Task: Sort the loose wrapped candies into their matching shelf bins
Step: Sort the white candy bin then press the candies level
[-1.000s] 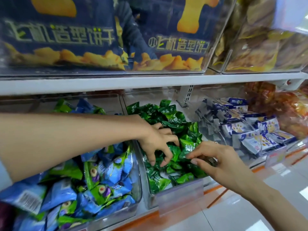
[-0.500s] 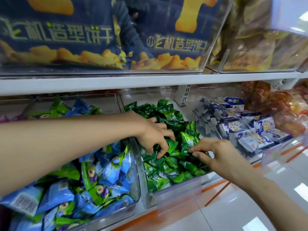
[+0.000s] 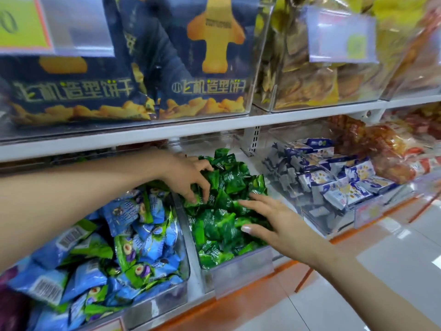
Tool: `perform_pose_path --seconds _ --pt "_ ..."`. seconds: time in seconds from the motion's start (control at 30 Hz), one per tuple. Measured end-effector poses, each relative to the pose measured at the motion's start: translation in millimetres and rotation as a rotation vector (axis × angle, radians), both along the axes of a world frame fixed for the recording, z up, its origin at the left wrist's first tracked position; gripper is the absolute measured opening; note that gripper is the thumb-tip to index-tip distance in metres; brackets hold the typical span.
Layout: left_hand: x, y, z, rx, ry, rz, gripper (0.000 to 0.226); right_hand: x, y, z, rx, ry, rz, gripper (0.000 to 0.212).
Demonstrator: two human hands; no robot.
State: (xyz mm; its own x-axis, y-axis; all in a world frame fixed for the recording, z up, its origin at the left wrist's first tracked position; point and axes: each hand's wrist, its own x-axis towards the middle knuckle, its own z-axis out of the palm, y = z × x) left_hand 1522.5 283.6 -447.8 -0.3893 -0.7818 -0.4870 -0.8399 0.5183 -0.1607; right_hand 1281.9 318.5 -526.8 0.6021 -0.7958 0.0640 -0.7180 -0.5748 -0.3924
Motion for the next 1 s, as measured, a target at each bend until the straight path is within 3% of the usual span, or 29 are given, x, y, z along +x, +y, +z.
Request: perform_pose_path --seconds 0.07,0.13,0.2,0.3,0.43,0.5,0.6,0.7,0.77,0.83,1.0 --pt "1 2 0 0.028 0.047 0.034 0.029 8 5 -3 0.001 0.122 0.042 0.084" --pt "-1 6 1 0.054 0.099 0.065 0.027 15 9 -2 0.004 0.132 0.095 0.070" --pt "-4 10 3 0.093 0.165 0.082 0.026 18 12 0 0.049 0.029 0.172 0.051" --pt "-6 17 4 0.257 0.285 0.064 0.022 17 17 3 0.119 -0.179 0.204 0.039" --pt "-3 26 8 0.428 0.363 0.029 0.013 12 -2 4 -0.137 -0.428 -0.039 0.033" --pt "0 27 10 0.354 0.423 0.092 0.016 18 -16 5 -0.188 -0.351 -0.106 0.038" --pt "11 24 7 0.101 0.514 0.149 0.018 35 -32 2 -0.078 -0.150 -0.127 0.062" --pt "25 22 -4 -0.139 0.344 0.146 0.015 51 -43 0 -0.008 -0.027 -0.167 0.079" --pt "27 24 -9 -0.180 0.234 0.191 0.036 56 -48 0 -0.019 0.109 -0.196 0.087" --pt "28 24 -10 -0.165 0.223 0.275 0.046 59 -50 0 0.009 0.172 -0.177 0.086" --pt "23 18 -4 -0.239 0.176 0.298 0.046 61 -36 -1 0.107 0.047 -0.008 0.070"
